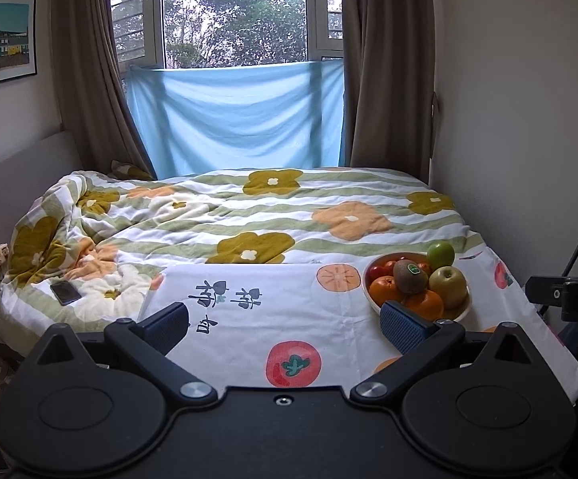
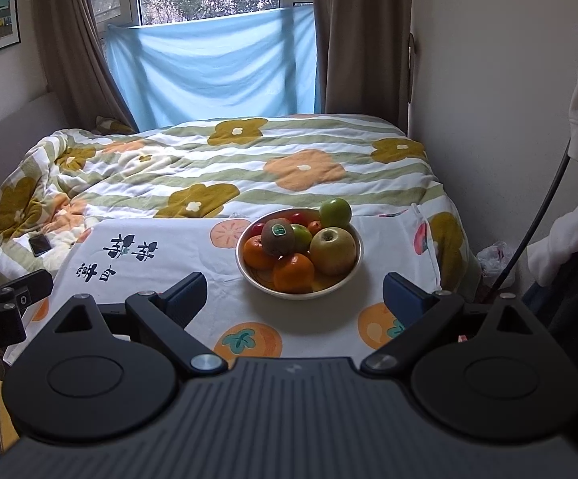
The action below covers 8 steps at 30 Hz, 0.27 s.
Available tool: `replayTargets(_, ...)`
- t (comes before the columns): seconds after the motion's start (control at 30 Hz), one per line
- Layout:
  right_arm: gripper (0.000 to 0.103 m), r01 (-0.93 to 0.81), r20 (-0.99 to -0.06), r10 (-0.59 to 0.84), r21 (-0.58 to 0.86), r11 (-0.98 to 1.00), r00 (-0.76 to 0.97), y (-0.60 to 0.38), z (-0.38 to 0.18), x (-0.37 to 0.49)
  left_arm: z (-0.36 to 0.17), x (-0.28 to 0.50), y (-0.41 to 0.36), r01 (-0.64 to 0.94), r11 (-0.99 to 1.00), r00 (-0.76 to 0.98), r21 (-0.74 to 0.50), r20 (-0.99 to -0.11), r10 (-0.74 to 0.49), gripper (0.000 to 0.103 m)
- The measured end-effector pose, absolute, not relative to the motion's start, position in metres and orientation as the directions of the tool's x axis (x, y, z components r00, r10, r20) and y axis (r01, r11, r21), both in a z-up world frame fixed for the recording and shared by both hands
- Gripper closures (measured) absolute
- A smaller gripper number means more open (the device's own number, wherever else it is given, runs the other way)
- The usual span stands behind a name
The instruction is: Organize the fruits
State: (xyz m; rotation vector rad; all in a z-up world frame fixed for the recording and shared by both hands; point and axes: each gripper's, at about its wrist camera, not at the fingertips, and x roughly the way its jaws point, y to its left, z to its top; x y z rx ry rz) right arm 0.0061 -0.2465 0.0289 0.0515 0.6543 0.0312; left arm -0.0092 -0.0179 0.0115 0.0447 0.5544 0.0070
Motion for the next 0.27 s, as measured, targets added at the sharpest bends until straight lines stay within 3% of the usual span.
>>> replayTargets(0.27, 0.000, -0.018, -0.617, 0.057, 0.069, 0.997, 0.785, -0.2428, 0.0268, 0.0064, 0.0125, -0.0071, -0.0137, 0.010, 0.999, 0.852, 0.033, -0.524, 0.008, 0.000)
